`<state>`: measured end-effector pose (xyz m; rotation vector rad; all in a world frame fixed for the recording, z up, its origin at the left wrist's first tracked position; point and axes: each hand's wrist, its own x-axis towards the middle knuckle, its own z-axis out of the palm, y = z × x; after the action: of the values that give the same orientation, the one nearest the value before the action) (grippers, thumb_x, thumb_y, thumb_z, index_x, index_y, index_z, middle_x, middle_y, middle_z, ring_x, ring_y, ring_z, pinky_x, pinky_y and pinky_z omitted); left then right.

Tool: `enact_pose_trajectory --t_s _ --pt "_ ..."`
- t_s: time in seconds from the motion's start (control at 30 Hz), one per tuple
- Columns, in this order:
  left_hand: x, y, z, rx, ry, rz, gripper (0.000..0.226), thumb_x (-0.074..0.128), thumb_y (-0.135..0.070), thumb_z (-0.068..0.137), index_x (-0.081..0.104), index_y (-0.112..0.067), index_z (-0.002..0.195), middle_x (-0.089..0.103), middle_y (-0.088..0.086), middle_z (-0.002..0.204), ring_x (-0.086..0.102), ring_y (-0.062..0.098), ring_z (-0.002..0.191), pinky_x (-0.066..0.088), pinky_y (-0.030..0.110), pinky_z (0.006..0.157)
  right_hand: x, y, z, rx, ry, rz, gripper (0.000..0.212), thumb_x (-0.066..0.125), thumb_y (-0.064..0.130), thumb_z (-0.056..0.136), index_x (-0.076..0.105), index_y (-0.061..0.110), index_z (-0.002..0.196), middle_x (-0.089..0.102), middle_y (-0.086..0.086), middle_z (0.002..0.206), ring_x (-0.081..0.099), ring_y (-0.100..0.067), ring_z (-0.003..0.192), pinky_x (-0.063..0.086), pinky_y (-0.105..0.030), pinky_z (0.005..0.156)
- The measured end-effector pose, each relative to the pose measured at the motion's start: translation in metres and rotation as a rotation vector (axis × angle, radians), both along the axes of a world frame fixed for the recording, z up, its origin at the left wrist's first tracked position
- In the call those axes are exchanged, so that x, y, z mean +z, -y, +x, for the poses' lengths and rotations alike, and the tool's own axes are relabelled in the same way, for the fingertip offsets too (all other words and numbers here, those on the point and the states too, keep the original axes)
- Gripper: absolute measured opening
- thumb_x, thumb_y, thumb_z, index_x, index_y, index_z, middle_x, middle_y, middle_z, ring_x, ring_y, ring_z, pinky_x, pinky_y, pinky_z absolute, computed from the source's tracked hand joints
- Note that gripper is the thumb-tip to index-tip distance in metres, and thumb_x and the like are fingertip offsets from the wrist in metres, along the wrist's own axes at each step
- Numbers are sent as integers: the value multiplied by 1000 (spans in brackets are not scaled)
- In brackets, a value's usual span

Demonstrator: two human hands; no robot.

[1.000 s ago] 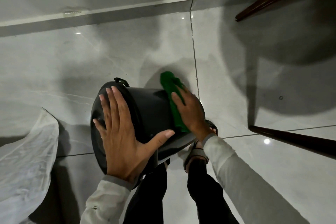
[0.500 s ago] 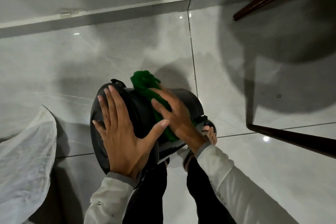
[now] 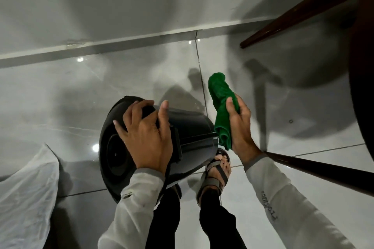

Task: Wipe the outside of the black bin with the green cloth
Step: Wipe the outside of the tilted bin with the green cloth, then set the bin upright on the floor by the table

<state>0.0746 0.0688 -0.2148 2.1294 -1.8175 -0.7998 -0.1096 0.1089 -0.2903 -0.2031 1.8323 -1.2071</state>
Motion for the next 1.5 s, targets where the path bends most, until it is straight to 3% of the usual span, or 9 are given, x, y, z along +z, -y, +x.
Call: enact_pose_trajectory --t_s 0.2,0.33,0.43,0.57,0.9,1.0,1.13,1.3,1.5 --pt "-2 28 -42 251 16 106 77 16 -62 101 74 -11 106 53 2 152 35 25 154 7 73 126 12 -11 -2 -106 31 48 26 53 19 111 68 18 133 77 4 110 71 -25 112 58 -40 101" --pt "-14 14 -56 -287 130 -63 57 34 -65 99 68 -25 121 59 5 152 42 29 153 18 74 123 15 -14 6 -24 86 16 26 52 17 112 67 9 132 78 -13 121 73 -28 114 59 -40 101" --pt "-26 12 -57 -509 235 -181 67 48 -80 89 72 -24 116 74 5 118 69 30 119 33 70 118 12 -9 -2 -12 104 -32 29 50 18 113 68 10 134 78 -14 123 75 -25 113 62 -31 95" --pt "-33 32 -69 -494 255 -159 65 54 -78 83 70 -23 112 74 4 101 70 30 101 37 60 118 3 8 -12 28 177 -29 29 49 12 112 64 0 134 73 -23 117 70 -30 107 56 -36 94" --pt "-46 138 -98 -336 272 23 57 55 -68 90 62 -18 118 69 20 116 59 42 115 41 51 103 -6 88 -49 91 -11 31 33 47 10 113 60 -5 140 70 -27 130 65 -32 115 52 -57 114" --pt "-52 168 -103 -317 304 55 59 53 -68 92 60 -17 120 68 21 120 58 44 119 40 54 106 -3 97 -62 71 -145 23 35 48 11 113 59 -1 143 69 -17 134 63 -25 123 51 -42 119" --pt "-56 188 -103 -316 303 80 60 50 -69 94 59 -17 122 67 22 123 56 44 123 37 56 110 15 96 -73 172 -426 -11 38 47 19 113 59 5 147 68 -8 142 59 -11 131 38 3 106" --pt "-25 174 -99 -469 321 -6 68 39 -67 102 39 -26 156 33 18 167 27 37 158 9 64 130 63 85 -66 431 -707 -12 38 48 18 112 62 9 146 57 -17 158 56 -32 146 43 -44 124" --pt "85 139 -120 -602 271 -367 70 26 -63 105 31 -23 163 27 20 171 30 37 159 18 65 129 175 63 -65 391 -978 -52 41 50 19 109 62 13 148 50 -22 164 54 -39 148 47 -52 122"
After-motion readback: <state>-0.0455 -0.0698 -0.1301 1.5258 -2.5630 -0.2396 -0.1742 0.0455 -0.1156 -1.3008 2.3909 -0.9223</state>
